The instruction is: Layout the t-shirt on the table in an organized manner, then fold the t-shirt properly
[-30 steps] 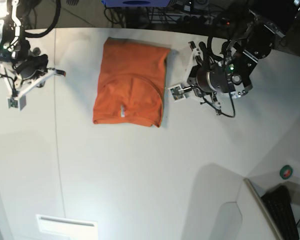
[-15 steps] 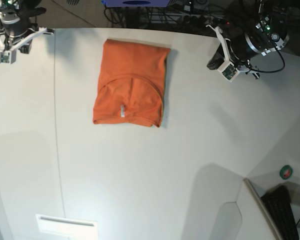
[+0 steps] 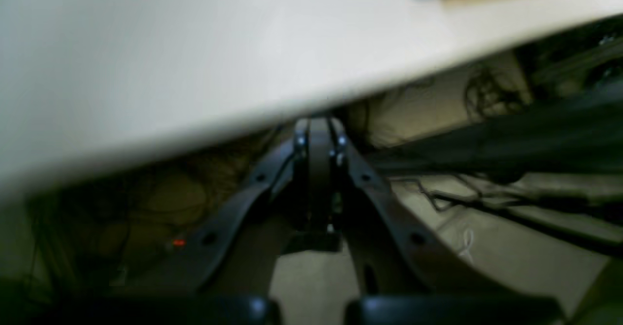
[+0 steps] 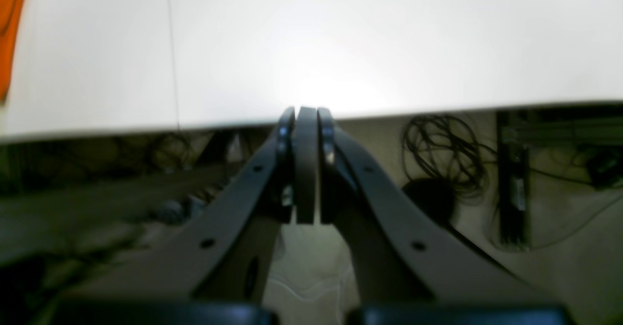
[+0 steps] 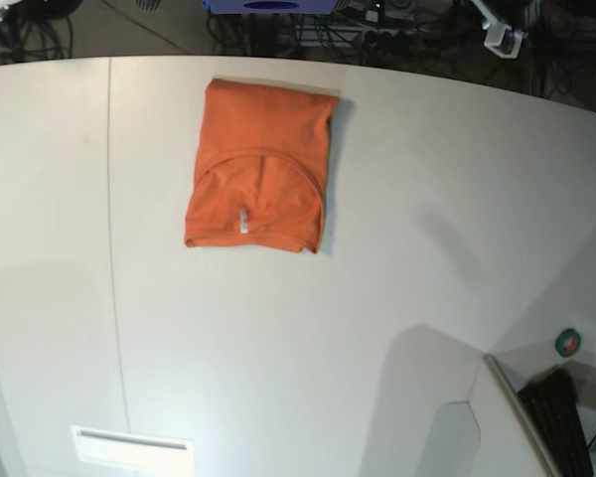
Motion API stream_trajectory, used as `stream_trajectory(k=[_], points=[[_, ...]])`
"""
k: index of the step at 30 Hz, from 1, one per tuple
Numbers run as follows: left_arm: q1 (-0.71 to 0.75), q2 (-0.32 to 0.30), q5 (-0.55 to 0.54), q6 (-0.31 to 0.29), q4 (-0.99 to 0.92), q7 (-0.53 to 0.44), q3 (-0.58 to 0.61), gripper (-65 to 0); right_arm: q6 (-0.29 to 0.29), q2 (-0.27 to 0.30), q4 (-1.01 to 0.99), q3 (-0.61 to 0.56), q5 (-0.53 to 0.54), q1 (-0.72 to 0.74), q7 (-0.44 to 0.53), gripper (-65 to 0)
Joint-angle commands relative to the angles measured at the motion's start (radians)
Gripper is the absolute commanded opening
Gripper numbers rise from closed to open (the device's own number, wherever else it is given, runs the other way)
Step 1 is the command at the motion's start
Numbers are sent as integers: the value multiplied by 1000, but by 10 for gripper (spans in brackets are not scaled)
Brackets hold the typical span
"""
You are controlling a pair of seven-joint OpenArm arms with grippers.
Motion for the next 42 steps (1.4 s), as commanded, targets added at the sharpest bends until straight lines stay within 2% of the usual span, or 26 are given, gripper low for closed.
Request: stream_trajectory(k=[1, 3, 5, 11, 13, 15, 17, 20, 23, 25, 27, 31, 42], points=[[18, 10, -13, -6, -21, -53, -4, -650, 6, 16, 8, 7, 10, -42, -26, -650], [27, 31, -13, -6, -104, -110, -1, -650, 6, 43, -4, -8, -19, -71, -111, -650], [21, 64, 15, -6, -199, -144, 2, -650, 6, 56, -50, -53, -94, -76, -170, -650], [-88, 162, 308, -3, -567, -245, 68, -650, 6, 57, -406, -226, -334, 18, -174, -650], [-160, 192, 375, 28, -716, -257, 75, -650, -8, 62, -558, -272, -383, 71, -145, -650], [-235, 206, 429, 84, -848, -259, 75, -650, -97, 67, -713, -324, -406, 122, -38, -650], [-313, 208, 484, 134, -968, -259, 75, -650, -228, 77, -868, -389, -406, 168, 100, -650], [-415, 208, 550, 152, -1107, -254, 75, -650, -403, 88, -1122, -552, -406, 254, 248, -650], [-504, 208, 611, 152, -1230, -248, 75, -650, -505, 70, -1363, -720, -403, 360, 347, -650], [-553, 208, 654, 152, -1302, -239, 75, -650, -554, 36, -1462, -759, -378, 410, 415, -650], [-589, 208, 679, 153, -1308, -181, 62, -650, -604, -1, -1494, -763, -340, 441, 452, -650], [-603, 234, 633, 155, -1296, -119, 62, -650, -616, -50, -1494, -769, -329, 447, 461, -650], [-620, 307, 544, 155, -1199, -110, 71, -650, -616, -29, -1449, -771, -328, 504, 499, -650]])
